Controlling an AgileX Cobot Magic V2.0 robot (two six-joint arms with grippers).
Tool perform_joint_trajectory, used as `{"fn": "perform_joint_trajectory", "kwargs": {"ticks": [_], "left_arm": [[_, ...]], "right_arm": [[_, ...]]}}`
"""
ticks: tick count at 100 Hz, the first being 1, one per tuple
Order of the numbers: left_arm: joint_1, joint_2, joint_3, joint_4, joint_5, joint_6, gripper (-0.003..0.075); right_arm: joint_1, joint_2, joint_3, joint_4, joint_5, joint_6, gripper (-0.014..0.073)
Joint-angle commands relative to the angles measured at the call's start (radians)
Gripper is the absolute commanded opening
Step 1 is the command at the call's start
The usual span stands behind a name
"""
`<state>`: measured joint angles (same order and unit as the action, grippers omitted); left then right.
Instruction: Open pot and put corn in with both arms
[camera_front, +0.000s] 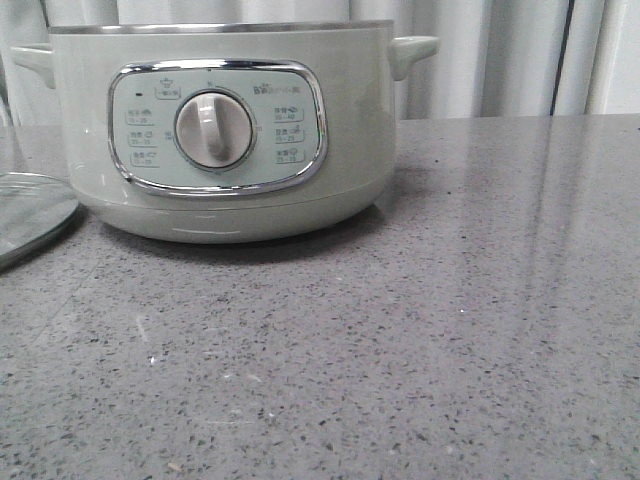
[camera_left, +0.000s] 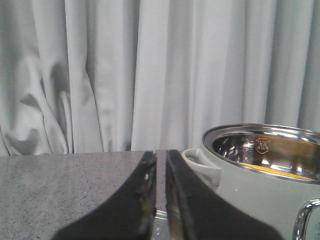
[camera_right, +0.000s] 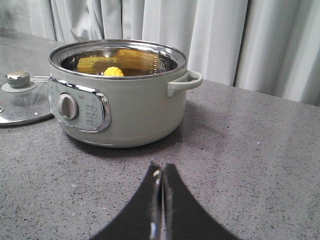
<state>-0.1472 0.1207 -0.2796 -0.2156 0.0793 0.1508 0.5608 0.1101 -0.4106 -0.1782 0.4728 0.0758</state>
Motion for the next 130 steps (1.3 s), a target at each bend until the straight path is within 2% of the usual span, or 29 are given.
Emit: {"fn": "perform_joint_trajectory", "kwargs": {"ticks": [1, 17, 29, 37, 40, 61, 81, 130], "left_arm": [[0.006, 0.006, 0.037, -0.002, -0.159, -0.004, -0.002], [0.076, -0.096, 0.172, 0.014, -0.22, -0.016, -0.002], [0.145, -0.157, 0.263, 0.156, -0.23, -0.179, -0.002], [0.163, -0.157, 0.305, 0.166, -0.239, -0.206, -0.002], [0.163, -0.157, 0.303, 0.166, -0.174, -0.206, -0.002], [0.16, -0.157, 0.305, 0.129, 0.051, -0.204, -0.002], [0.16, -0.157, 0.303, 0.129, 0.207, -0.202, -0.002], [0.16, -0.155, 0.303, 0.124, 0.207, -0.202, -0.002]], "right_arm": [[-0.005, 0.013, -0.023, -0.021, -0.071, -0.006, -0.0071], [-0.005, 0.013, -0.023, -0.021, -0.071, -0.006, -0.0071], [-0.005, 0.013, -0.023, -0.021, -0.071, -0.006, -0.0071], [-0.005, 0.013, -0.023, -0.021, -0.071, -0.006, -0.0071], [-0.005, 0.013, -0.023, -0.021, -0.071, -0.006, -0.0071], [-0.005, 0.013, -0.023, -0.021, -0.071, -0.006, -0.0071], [-0.005, 0.013, -0.023, -0.021, -0.071, -0.006, -0.0071], [-0.005, 0.013, -0.023, -0.021, -0.071, -0.006, -0.0071]]}}
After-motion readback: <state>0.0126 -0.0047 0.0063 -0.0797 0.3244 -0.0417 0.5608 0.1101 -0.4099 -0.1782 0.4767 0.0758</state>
